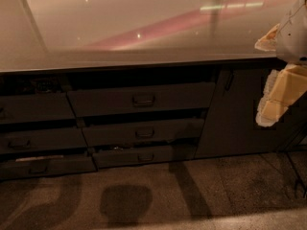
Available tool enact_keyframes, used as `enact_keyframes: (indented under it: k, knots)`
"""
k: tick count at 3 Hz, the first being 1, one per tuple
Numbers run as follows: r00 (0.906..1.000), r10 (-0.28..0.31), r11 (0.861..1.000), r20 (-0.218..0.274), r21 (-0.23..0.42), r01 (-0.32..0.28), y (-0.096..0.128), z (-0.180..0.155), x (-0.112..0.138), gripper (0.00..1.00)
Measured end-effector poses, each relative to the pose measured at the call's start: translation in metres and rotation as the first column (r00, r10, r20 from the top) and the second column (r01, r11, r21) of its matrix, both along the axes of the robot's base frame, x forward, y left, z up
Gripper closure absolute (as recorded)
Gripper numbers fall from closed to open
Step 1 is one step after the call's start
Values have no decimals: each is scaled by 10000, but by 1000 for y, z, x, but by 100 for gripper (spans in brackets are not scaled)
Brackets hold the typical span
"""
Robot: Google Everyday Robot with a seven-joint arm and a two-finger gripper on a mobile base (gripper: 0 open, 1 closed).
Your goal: Open top drawer
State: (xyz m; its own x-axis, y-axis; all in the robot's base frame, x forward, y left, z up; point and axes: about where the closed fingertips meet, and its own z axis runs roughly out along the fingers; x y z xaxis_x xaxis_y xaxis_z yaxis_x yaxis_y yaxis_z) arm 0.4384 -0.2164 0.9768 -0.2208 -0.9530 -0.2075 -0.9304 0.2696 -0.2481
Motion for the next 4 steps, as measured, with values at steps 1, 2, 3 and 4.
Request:
enact_keyframes:
  k: [1,2,3,4]
  knots:
    - [10000,1,10000,-1,3,-1,0,0,0,0]
    - [9997,146,9976,-182,686,-133,-8,-6,9,0]
    - [9928,733,9752,-949,2151,-514,-11,-30,35,0]
    - [9772,1342,9348,-1646,3484,-697,1,-67,74,0]
